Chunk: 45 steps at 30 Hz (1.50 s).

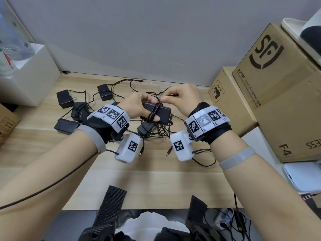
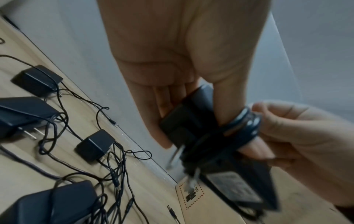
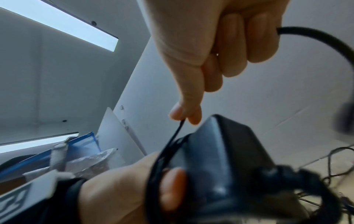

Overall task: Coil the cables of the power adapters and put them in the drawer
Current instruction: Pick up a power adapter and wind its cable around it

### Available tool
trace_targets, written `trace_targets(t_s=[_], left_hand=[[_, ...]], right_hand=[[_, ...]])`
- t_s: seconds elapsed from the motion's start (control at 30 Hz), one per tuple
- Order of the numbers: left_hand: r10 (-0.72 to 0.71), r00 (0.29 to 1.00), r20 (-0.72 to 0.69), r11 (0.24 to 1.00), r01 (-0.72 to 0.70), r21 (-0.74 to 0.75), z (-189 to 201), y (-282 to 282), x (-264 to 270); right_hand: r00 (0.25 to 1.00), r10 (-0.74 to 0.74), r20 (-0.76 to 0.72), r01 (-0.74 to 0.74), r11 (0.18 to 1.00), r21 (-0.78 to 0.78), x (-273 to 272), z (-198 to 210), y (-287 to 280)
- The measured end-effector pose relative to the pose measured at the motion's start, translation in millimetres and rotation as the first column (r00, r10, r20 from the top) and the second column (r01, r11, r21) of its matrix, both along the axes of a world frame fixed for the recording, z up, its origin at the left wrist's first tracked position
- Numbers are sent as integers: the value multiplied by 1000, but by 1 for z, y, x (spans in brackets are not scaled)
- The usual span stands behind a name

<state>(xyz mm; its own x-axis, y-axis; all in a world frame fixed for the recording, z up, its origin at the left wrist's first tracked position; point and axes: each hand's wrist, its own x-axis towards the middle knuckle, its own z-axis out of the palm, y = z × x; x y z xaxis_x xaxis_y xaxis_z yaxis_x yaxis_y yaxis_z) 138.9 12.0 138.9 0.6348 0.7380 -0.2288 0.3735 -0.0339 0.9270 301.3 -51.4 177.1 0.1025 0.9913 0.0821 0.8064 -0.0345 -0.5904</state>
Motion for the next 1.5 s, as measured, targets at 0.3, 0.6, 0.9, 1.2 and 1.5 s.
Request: trace_targets(t_s=[0.3, 0.6, 0.9, 1.2, 1.5], left_hand=[[152, 877, 456, 951, -3, -310, 0, -7, -2], [372, 866, 334, 927, -333, -170, 7, -6, 8], [384, 885, 263, 920, -391, -26, 5, 0, 9], [377, 892, 250, 924, -380, -37, -8, -1, 12], [375, 870, 320, 927, -343, -154, -7, -5, 18]], right_hand=[[982, -96, -165, 64, 979, -191, 6, -32, -8], [989, 111, -99, -136, 946, -294, -25, -43, -19], [991, 126, 50, -116, 977, -180, -17, -26, -15], [656, -103, -748, 56, 995, -88, -10, -12, -9], [686, -198, -700, 190, 978, -90, -14, -15, 1]])
